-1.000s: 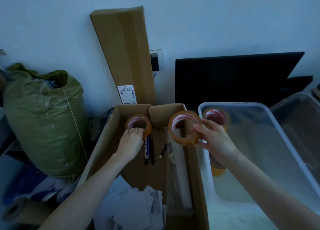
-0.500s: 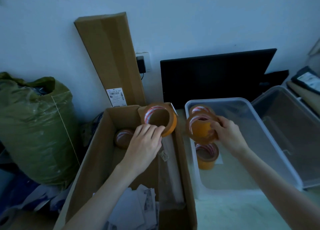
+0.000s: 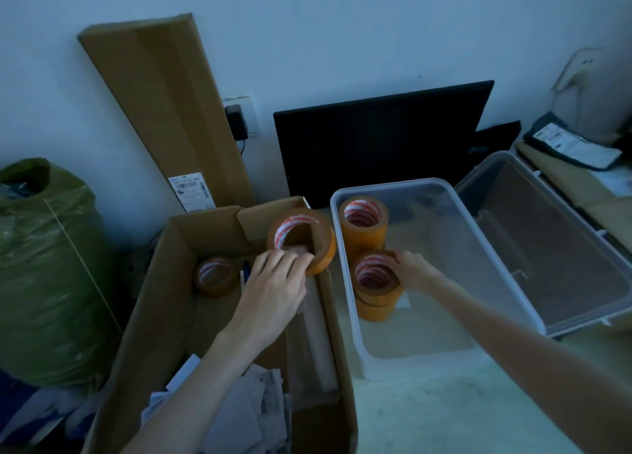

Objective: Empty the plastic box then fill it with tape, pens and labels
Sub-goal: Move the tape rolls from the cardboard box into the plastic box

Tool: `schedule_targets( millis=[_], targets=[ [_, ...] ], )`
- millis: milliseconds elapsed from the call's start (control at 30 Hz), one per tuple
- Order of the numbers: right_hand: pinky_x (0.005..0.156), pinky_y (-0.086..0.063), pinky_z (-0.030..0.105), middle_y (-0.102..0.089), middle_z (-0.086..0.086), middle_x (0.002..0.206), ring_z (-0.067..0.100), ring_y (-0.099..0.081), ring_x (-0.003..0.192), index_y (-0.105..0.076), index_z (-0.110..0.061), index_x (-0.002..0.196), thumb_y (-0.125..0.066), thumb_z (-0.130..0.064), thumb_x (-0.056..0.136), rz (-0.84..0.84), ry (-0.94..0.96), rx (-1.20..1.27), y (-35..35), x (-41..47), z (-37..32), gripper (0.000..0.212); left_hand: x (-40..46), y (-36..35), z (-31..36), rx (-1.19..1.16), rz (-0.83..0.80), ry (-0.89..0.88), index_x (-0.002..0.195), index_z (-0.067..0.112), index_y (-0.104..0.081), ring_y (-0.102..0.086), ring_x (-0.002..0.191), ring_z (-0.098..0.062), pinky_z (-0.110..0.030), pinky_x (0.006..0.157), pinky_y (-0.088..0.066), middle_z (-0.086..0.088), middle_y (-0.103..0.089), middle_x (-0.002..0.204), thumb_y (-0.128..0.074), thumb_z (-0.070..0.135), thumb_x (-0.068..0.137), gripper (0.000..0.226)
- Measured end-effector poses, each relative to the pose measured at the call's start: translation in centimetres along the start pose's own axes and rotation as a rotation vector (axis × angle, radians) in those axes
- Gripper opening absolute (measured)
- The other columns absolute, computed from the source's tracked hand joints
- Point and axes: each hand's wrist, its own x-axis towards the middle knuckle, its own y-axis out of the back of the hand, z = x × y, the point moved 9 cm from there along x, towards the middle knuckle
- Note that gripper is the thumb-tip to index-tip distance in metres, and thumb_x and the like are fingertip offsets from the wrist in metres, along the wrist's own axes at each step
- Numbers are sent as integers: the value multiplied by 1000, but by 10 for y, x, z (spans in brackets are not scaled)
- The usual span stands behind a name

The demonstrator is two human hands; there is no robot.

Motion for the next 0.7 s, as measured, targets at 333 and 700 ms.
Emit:
schedule_targets(
  millis=[333,700],
  targets=[
    [89,-41,32,-60,15,125,30,-57,111,-50,-9,131,-33,-31,103,-47,-27,68,-17,10,10,38,1,-13,5,-19,-45,12,116,8,-64,-64,100,-24,-40,88,-51,-6,-68,103,-71,15,78,39],
    [91,-51,35,-67,4,111,21,-64,105,-59,-18,122,-52,-33,96,162,271,651,45,-34,-46,31,8,-8,30,-51,-34,-155,116,9,-63,-63,101,-23,-40,91,-49,-5,-68,105,-73,13,76,41]
  ],
)
